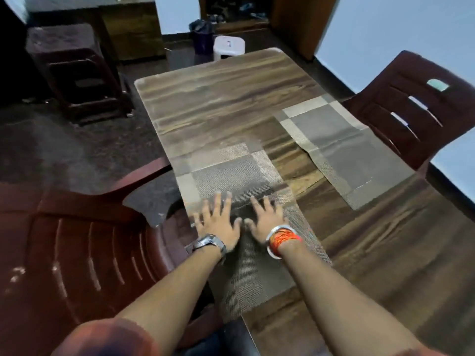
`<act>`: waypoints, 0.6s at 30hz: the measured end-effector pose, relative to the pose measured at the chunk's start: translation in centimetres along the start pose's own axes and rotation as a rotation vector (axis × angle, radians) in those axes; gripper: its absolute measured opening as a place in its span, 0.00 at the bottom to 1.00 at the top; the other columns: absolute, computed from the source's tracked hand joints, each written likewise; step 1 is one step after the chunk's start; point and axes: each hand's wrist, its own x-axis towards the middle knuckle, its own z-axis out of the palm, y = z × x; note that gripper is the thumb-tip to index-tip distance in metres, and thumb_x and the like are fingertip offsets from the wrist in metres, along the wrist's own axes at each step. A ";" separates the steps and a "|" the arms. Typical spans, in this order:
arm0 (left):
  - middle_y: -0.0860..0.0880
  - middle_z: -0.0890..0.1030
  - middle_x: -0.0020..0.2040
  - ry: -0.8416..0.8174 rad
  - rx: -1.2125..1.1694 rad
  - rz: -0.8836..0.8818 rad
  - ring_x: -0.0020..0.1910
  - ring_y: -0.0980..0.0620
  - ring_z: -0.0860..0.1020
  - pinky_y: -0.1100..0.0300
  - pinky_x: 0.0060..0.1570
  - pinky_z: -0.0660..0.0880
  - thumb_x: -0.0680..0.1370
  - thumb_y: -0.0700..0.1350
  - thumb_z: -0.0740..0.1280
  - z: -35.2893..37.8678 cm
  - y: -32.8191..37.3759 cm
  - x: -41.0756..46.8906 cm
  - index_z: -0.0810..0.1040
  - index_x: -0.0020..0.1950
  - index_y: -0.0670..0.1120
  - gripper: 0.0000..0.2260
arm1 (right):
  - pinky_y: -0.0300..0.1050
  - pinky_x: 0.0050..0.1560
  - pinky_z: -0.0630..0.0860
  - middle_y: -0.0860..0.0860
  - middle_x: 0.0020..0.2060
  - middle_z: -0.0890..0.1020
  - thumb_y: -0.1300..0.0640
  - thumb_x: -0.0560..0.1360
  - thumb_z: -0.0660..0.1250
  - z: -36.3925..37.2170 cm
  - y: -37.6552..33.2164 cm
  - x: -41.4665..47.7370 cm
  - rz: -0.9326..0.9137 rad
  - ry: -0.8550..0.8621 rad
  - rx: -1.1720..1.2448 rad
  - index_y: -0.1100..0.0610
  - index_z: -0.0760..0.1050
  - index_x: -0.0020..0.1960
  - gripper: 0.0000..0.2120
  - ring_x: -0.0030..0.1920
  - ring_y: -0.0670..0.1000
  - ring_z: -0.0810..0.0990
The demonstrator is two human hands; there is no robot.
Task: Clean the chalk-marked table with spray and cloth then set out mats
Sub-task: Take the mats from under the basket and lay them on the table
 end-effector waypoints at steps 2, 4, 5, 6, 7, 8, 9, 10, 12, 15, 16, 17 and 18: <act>0.57 0.40 0.81 -0.116 0.136 0.142 0.80 0.47 0.41 0.37 0.75 0.41 0.82 0.57 0.51 1.0 -0.1 1.0 0.43 0.80 0.60 0.29 | 0.70 0.69 0.53 0.48 0.78 0.43 0.42 0.78 0.56 0.9 -1.4 0.5 0.067 -0.080 0.112 0.39 0.45 0.76 0.31 0.76 0.59 0.42; 0.59 0.39 0.81 -0.155 0.156 0.147 0.80 0.48 0.39 0.36 0.74 0.39 0.82 0.56 0.49 1.8 -0.3 1.4 0.42 0.80 0.61 0.28 | 0.73 0.68 0.49 0.46 0.77 0.39 0.41 0.79 0.54 1.1 -2.1 1.0 0.117 -0.132 0.139 0.37 0.44 0.76 0.30 0.76 0.58 0.38; 0.60 0.39 0.80 -0.140 0.142 0.137 0.80 0.48 0.38 0.36 0.74 0.38 0.82 0.57 0.49 2.0 -0.5 1.6 0.42 0.80 0.62 0.27 | 0.74 0.68 0.47 0.46 0.77 0.37 0.40 0.79 0.53 1.2 -2.3 1.5 0.127 -0.144 0.119 0.37 0.43 0.76 0.29 0.76 0.57 0.36; 0.61 0.38 0.80 -0.123 0.132 0.128 0.79 0.48 0.37 0.35 0.73 0.37 0.81 0.58 0.49 2.2 -0.6 1.9 0.42 0.79 0.63 0.27 | 0.74 0.68 0.45 0.45 0.76 0.36 0.40 0.79 0.53 1.3 -2.4 1.9 0.131 -0.148 0.096 0.37 0.43 0.76 0.29 0.76 0.57 0.35; 0.61 0.38 0.80 -0.119 0.129 0.117 0.79 0.47 0.37 0.33 0.72 0.37 0.81 0.59 0.49 2.2 -0.7 2.2 0.42 0.79 0.65 0.27 | 0.74 0.68 0.44 0.45 0.76 0.35 0.39 0.79 0.52 1.3 -2.4 2.4 0.128 -0.150 0.080 0.37 0.43 0.76 0.29 0.75 0.56 0.34; 0.61 0.37 0.80 -0.123 0.129 0.105 0.79 0.46 0.36 0.32 0.71 0.36 0.81 0.60 0.49 2.1 -0.7 2.6 0.42 0.78 0.66 0.27 | 0.73 0.68 0.44 0.44 0.76 0.35 0.39 0.79 0.52 1.2 -2.3 2.7 0.122 -0.147 0.069 0.36 0.43 0.75 0.29 0.75 0.56 0.34; 0.62 0.37 0.79 -0.128 0.128 0.091 0.79 0.45 0.35 0.30 0.70 0.36 0.80 0.61 0.48 2.0 -0.6 3.1 0.42 0.78 0.68 0.27 | 0.73 0.68 0.44 0.44 0.76 0.35 0.39 0.79 0.52 1.0 -2.2 3.1 0.118 -0.144 0.060 0.35 0.43 0.75 0.29 0.75 0.56 0.34; 0.63 0.36 0.79 -0.134 0.128 0.078 0.78 0.44 0.33 0.27 0.68 0.35 0.79 0.63 0.48 1.8 -0.5 3.5 0.42 0.77 0.69 0.27 | 0.73 0.68 0.44 0.43 0.76 0.35 0.39 0.79 0.52 0.7 -2.2 3.5 0.115 -0.141 0.050 0.35 0.43 0.75 0.28 0.76 0.56 0.34; 0.64 0.34 0.78 -0.147 0.131 0.063 0.76 0.40 0.29 0.24 0.63 0.34 0.78 0.67 0.47 1.3 -0.7 4.4 0.41 0.75 0.72 0.27 | 0.75 0.67 0.46 0.43 0.76 0.36 0.38 0.79 0.51 0.2 -2.2 4.3 0.114 -0.135 0.030 0.34 0.42 0.74 0.28 0.76 0.55 0.35; 0.65 0.32 0.77 -0.127 0.163 0.072 0.75 0.37 0.28 0.21 0.61 0.35 0.75 0.71 0.48 0.5 -1.4 5.3 0.40 0.74 0.75 0.28 | 0.81 0.61 0.47 0.40 0.76 0.35 0.37 0.78 0.50 -0.4 -2.5 4.8 0.123 -0.158 0.024 0.30 0.40 0.73 0.28 0.76 0.53 0.35; 0.64 0.32 0.77 -0.125 0.174 0.071 0.75 0.36 0.28 0.20 0.61 0.36 0.75 0.72 0.48 0.3 -1.7 5.5 0.40 0.73 0.75 0.29 | 0.82 0.60 0.47 0.40 0.75 0.35 0.36 0.78 0.50 -0.5 -2.7 4.9 0.123 -0.165 0.026 0.29 0.39 0.72 0.28 0.76 0.52 0.34; 0.64 0.31 0.77 -0.131 0.177 0.070 0.75 0.36 0.28 0.20 0.61 0.36 0.75 0.72 0.48 0.1 -1.8 5.6 0.40 0.73 0.75 0.29 | 0.83 0.59 0.48 0.39 0.75 0.35 0.35 0.77 0.50 -0.6 -2.7 5.1 0.123 -0.168 0.029 0.29 0.39 0.71 0.28 0.76 0.52 0.34; 0.63 0.30 0.77 -0.140 0.175 0.074 0.74 0.36 0.27 0.19 0.61 0.36 0.75 0.72 0.47 -0.1 -1.6 5.6 0.40 0.73 0.75 0.29 | 0.83 0.58 0.48 0.39 0.75 0.35 0.34 0.77 0.50 -0.7 -2.6 5.3 0.126 -0.164 0.033 0.28 0.38 0.71 0.28 0.76 0.52 0.34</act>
